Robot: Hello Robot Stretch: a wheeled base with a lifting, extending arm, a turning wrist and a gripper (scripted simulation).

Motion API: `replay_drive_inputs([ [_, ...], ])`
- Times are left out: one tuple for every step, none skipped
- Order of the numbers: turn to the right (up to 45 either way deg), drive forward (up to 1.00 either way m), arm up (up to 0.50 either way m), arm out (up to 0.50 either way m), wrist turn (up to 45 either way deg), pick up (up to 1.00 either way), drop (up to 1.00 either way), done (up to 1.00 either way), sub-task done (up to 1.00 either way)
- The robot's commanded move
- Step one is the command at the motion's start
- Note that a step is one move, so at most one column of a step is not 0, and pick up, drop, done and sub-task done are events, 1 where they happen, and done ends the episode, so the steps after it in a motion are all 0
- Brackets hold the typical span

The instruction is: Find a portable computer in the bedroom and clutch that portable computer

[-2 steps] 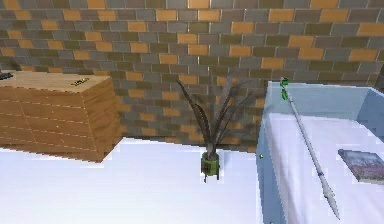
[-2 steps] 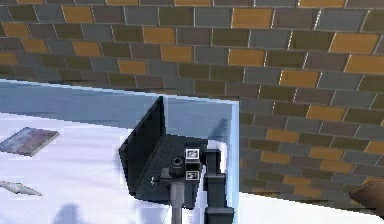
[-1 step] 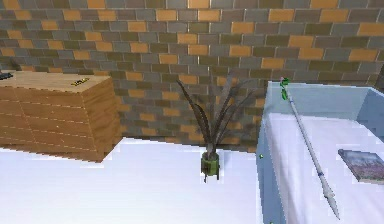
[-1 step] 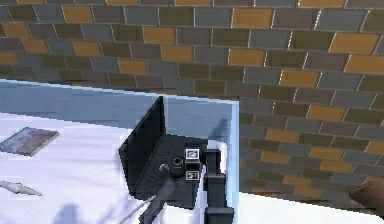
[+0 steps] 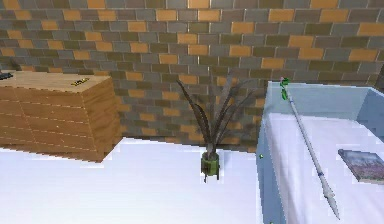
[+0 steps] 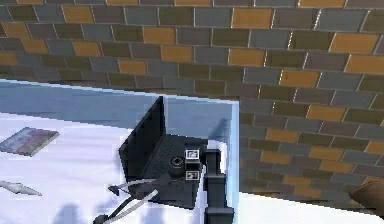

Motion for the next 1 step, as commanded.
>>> replay_drive_inputs([
  [0.0, 0.00, 0.00, 0.00, 45.0, 0.00, 0.00, 0.00, 0.00],
])
